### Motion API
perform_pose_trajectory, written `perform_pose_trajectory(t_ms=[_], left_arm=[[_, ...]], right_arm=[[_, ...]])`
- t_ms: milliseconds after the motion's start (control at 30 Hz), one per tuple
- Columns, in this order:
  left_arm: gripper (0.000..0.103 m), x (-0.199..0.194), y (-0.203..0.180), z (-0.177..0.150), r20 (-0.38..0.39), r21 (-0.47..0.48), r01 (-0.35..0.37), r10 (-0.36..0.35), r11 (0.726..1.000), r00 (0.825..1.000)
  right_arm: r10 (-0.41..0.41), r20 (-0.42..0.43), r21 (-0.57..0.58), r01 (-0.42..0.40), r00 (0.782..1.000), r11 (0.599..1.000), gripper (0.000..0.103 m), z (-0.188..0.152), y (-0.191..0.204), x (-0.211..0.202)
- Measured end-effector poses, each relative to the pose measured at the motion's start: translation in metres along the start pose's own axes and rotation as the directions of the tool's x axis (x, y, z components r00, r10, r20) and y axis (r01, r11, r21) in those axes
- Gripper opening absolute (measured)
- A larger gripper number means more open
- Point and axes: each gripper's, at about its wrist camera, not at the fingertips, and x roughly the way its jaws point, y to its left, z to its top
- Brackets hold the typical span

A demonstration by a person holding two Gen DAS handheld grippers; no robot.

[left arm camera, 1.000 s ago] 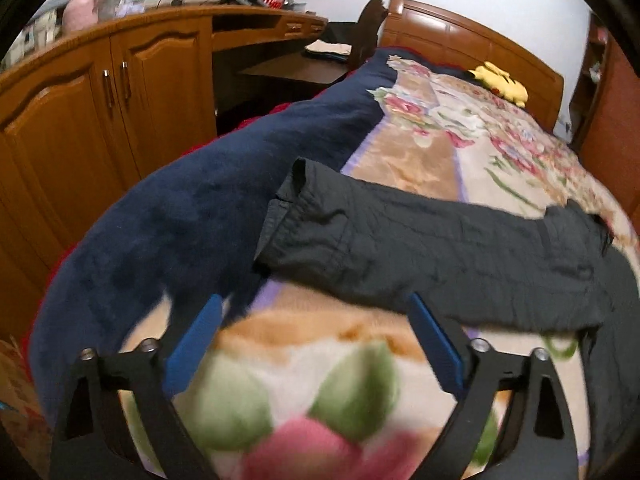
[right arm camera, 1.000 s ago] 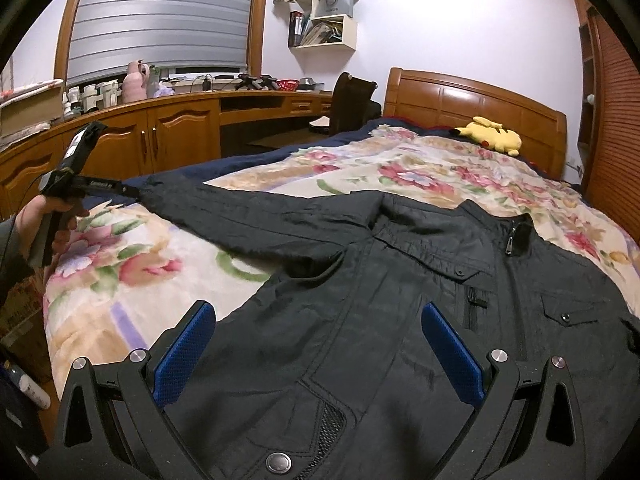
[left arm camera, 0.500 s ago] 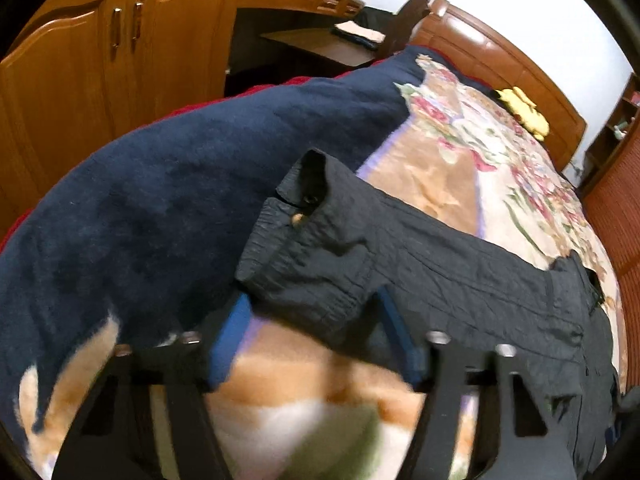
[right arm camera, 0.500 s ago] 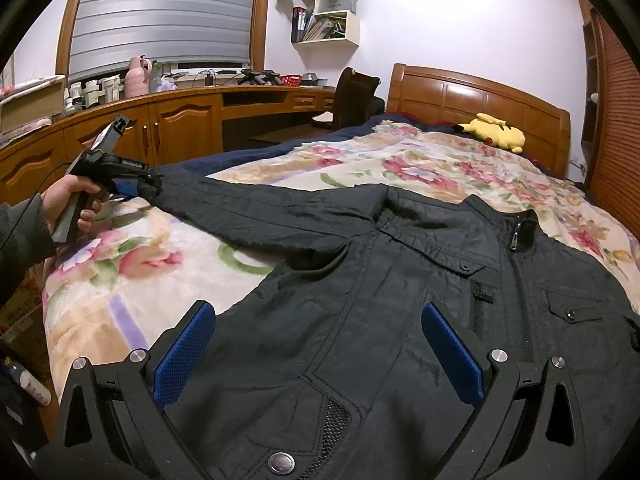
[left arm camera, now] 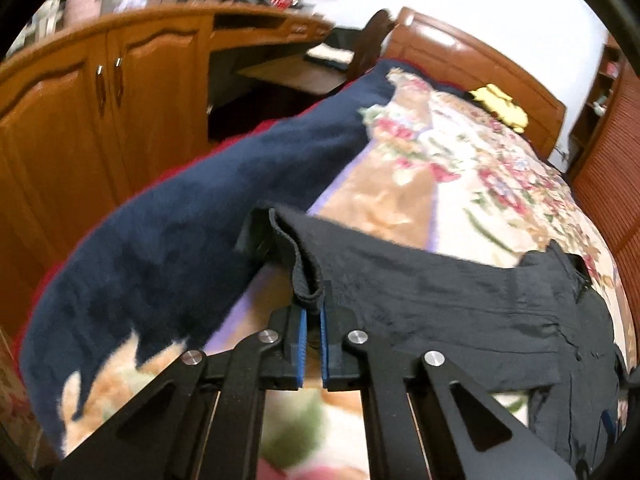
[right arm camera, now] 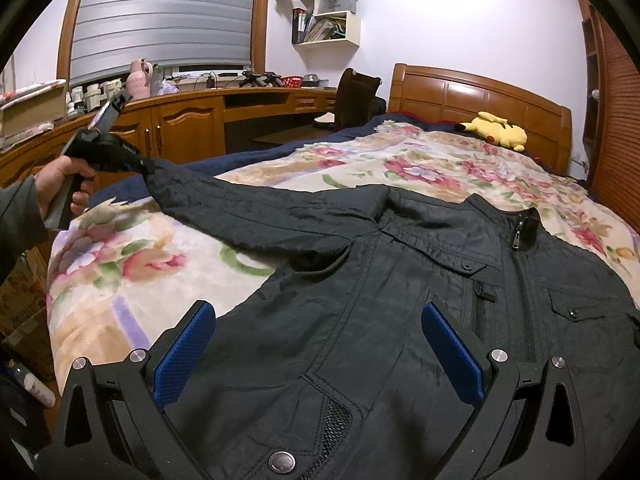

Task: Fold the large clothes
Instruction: 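Lift the sleeve with the left gripper and lay it across the jacket front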

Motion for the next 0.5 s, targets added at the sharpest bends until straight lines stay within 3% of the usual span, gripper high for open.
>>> perform_pose_trajectory(t_ms=[167, 333, 500], left_arm=[[0.005, -0.028, -0.033, 0.005, 0.040, 0.052, 0.005, -0.007, 0.999, 0.999], [0.005, -0.057, -0.102, -0.001, 0.075, 0.176, 0.082, -0.096, 0.981, 0.993], [0.005, -0.082, -0.181, -0.018, 0.078, 0.293, 0.193, -0.225, 0.936, 0.971]], right_arm=[[0.033, 0.005, 0.024, -0.033, 0.999, 0.999, 0.103, 0.000, -0.007, -0.011], [0.017, 0.009, 0.038, -0.017, 1.000, 0.999, 0.103, -0.001, -0.028, -0.026], [-0.041, 0.022, 0.075, 0.039, 0.999, 0.996, 0.103, -0.005, -0.057, -0.048]])
